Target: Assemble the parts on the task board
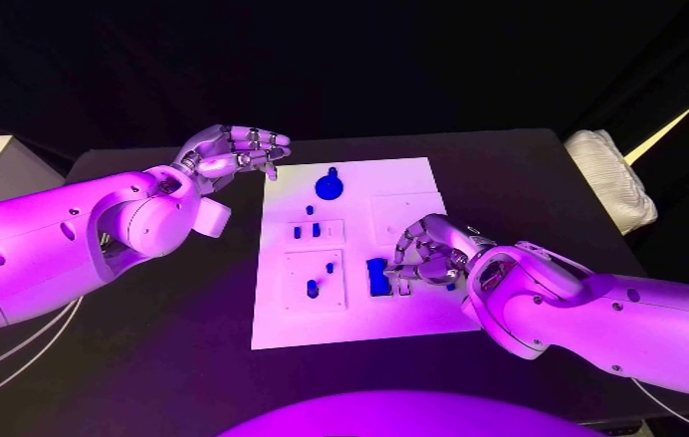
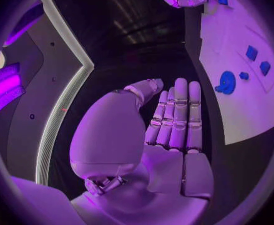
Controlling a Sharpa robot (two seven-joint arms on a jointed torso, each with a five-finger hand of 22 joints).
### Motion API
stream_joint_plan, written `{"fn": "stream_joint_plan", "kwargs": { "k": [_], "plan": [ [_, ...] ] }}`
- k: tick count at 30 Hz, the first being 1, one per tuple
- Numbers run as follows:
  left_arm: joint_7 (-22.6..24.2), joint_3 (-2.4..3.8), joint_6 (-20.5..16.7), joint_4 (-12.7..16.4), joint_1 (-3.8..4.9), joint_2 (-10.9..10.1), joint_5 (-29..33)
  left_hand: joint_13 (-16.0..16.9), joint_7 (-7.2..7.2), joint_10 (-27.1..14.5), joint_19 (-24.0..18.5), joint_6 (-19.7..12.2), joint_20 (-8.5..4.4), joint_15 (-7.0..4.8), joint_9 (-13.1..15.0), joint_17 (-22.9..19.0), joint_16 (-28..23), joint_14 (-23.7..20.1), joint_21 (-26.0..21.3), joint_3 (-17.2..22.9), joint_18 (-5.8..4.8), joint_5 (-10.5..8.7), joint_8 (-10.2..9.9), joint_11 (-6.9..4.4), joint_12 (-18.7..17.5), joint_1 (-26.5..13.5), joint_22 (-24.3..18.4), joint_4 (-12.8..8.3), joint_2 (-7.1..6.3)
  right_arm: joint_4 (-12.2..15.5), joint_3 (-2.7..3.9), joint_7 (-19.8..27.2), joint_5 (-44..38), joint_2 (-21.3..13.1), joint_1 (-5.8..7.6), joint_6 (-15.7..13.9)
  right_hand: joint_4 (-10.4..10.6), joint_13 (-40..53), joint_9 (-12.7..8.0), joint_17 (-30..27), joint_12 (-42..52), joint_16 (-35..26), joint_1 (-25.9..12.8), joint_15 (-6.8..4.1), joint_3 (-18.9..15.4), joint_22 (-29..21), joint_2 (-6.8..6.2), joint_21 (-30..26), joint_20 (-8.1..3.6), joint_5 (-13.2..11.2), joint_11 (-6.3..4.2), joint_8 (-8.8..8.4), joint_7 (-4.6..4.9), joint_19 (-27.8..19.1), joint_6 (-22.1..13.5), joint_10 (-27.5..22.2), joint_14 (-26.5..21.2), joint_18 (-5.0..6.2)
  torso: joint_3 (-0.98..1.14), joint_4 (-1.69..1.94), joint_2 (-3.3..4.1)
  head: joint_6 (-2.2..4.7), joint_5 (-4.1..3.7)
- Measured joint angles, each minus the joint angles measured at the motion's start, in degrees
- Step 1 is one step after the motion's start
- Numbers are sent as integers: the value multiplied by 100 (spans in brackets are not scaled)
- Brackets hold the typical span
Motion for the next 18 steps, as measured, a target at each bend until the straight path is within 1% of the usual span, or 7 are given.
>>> {"fn": "stream_joint_plan", "kwargs": {
  "k": [2,5,9,10,11,16,18],
  "plan": [
    [-1,0,1,-9,0,1,0,0,0,0,0,0,0,0,0,0,0,0,0,0,0,0,0,0,0,0,0,0,0,59,0,87,78,-108,2,-106,-9,0,-26,0,0,0,0,0,21,0,0,0,0,21,4,-55,40,0,-73,0,0,0,0,-2,-2,9,-4],
    [-3,0,3,-16,0,1,1,0,0,0,0,0,0,0,0,0,0,0,0,0,0,0,0,0,0,0,0,0,0,143,0,183,183,-308,21,-213,-19,0,-77,0,-40,0,-22,13,42,0,-22,-34,0,43,73,-164,105,0,-197,-10,13,0,-3,-5,-6,25,-19],
    [-5,0,4,-17,0,1,2,0,0,0,0,0,0,0,0,0,0,0,0,0,0,0,0,0,0,0,0,0,0,190,-1,215,240,-622,61,-213,-23,0,-147,-1,-158,-45,-22,70,117,-1,-22,-131,44,-1,127,-304,165,-21,-298,2,5,0,-8,-4,-8,46,-48],
    [-6,0,4,-16,0,1,2,-1,0,0,0,0,0,0,0,0,0,0,0,0,0,0,0,0,0,0,0,0,0,191,-1,210,238,-695,68,-184,-16,0,-168,-1,-188,-56,-22,74,124,-1,-22,-155,55,-1,127,-341,182,-10,-316,3,9,-1,-10,-3,-9,49,-55],
    [-6,0,4,-16,-1,1,3,-4,0,0,0,0,0,0,0,0,0,0,0,0,0,0,0,0,0,0,0,0,0,190,-1,197,232,-756,73,-147,-16,0,-215,-1,-243,-69,-22,118,124,-1,-22,-215,56,-51,177,-443,212,-10,-388,-5,8,-1,-12,-2,-10,52,-64],
    [-8,0,5,-10,-1,-3,3,-5,0,0,0,0,0,0,0,0,0,0,0,0,0,0,0,0,0,0,0,0,0,196,-8,38,27,-1108,81,331,-16,0,-377,-1,-392,-112,-20,189,124,-1,-24,-335,136,-66,268,-752,321,-11,-536,1,1,0,-8,-2,-10,65,-87],
    [-8,0,5,-7,-1,-4,4,-5,0,0,0,0,0,0,0,0,0,0,0,0,0,0,0,0,0,0,0,0,0,218,-13,-39,-100,-1218,81,509,-16,0,-441,-1,-465,-111,-25,207,124,-1,-130,-351,177,288,269,-871,323,-11,-538,1,20,0,0,-4,-10,70,-103]
  ]
}}
